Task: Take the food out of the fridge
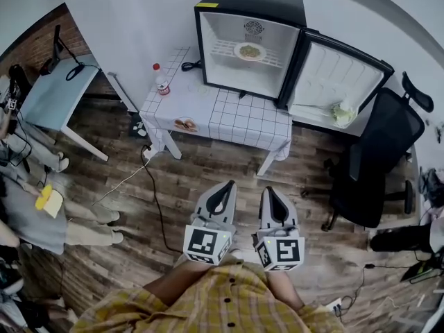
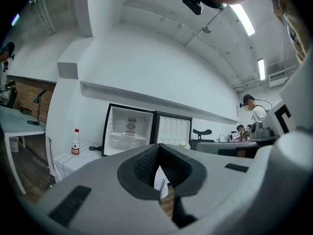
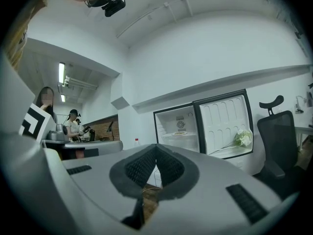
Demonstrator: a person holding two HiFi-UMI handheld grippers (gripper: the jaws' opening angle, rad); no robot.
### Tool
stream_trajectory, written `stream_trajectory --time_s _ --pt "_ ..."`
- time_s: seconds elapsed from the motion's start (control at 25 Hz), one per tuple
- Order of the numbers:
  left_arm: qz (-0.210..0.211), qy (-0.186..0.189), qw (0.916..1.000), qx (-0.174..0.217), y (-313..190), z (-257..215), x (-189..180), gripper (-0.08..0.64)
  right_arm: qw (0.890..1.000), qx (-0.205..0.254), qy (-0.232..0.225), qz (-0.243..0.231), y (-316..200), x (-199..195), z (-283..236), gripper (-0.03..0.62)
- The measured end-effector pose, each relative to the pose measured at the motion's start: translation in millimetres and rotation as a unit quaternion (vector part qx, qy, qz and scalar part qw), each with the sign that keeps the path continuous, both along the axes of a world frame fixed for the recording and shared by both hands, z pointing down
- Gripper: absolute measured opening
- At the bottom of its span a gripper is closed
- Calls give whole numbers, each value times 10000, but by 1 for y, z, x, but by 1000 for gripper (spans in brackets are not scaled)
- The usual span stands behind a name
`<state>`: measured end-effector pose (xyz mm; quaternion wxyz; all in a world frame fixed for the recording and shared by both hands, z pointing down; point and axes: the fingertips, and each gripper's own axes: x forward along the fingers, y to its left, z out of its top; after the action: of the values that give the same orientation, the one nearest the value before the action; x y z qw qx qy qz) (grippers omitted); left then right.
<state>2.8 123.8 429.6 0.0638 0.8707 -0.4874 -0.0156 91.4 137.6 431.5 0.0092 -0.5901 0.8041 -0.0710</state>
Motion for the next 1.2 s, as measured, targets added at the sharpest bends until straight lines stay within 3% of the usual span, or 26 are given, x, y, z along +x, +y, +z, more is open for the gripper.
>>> stream_trajectory --time_s 0.72,1.2 --pt "-123 106 9998 -99 -175 -2 -13 6 9998 -83 125 163 -167 -2 -1 6" --pt "236 -18 9996 -128 -286 -10 -22 6 9982 -159 200 541 -278 -18 -14 6"
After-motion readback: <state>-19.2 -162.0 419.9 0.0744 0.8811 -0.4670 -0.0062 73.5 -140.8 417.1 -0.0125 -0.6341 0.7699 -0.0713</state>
